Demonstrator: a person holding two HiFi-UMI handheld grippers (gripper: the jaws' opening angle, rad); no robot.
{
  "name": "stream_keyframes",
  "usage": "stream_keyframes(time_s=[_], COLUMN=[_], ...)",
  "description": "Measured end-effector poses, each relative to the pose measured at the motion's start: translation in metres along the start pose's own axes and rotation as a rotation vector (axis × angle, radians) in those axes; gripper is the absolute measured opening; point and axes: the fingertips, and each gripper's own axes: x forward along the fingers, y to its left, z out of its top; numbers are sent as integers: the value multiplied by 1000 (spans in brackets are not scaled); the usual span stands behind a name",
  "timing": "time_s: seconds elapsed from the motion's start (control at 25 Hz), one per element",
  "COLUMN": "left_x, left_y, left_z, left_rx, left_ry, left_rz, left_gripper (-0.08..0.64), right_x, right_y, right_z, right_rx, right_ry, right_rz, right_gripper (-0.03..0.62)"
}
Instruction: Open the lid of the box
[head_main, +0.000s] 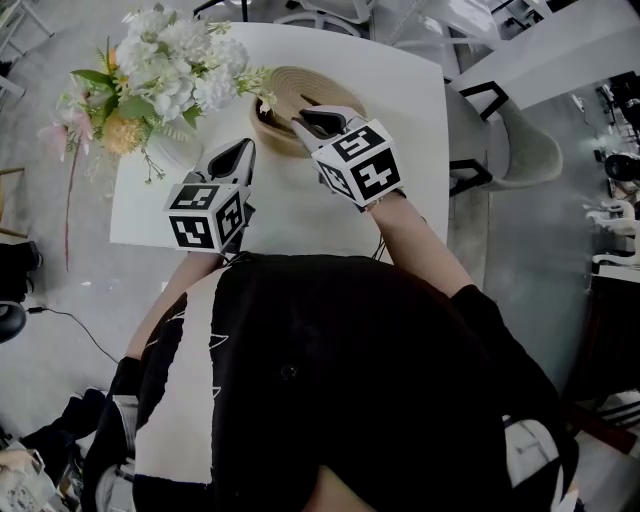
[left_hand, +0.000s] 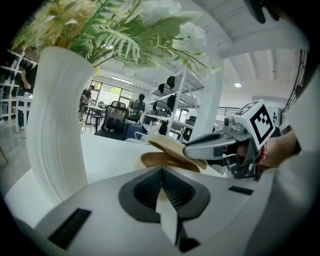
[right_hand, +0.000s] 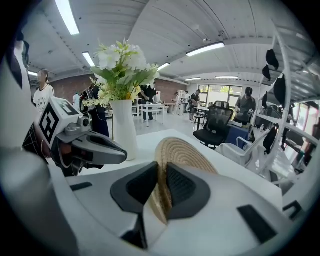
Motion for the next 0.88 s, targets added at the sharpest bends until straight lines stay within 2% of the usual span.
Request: stream_keyframes(time_s=[0.88], left_x=[0], left_y=[-6], left_z=[1], left_rx=[5], left_ry=[-3], left_rz=[-4], left_gripper=[9], right_x=[-16], right_y=[-10], right_z=[9], right_rx=[30], right_ry=[-59], right_rz=[-44], right_gripper=[61])
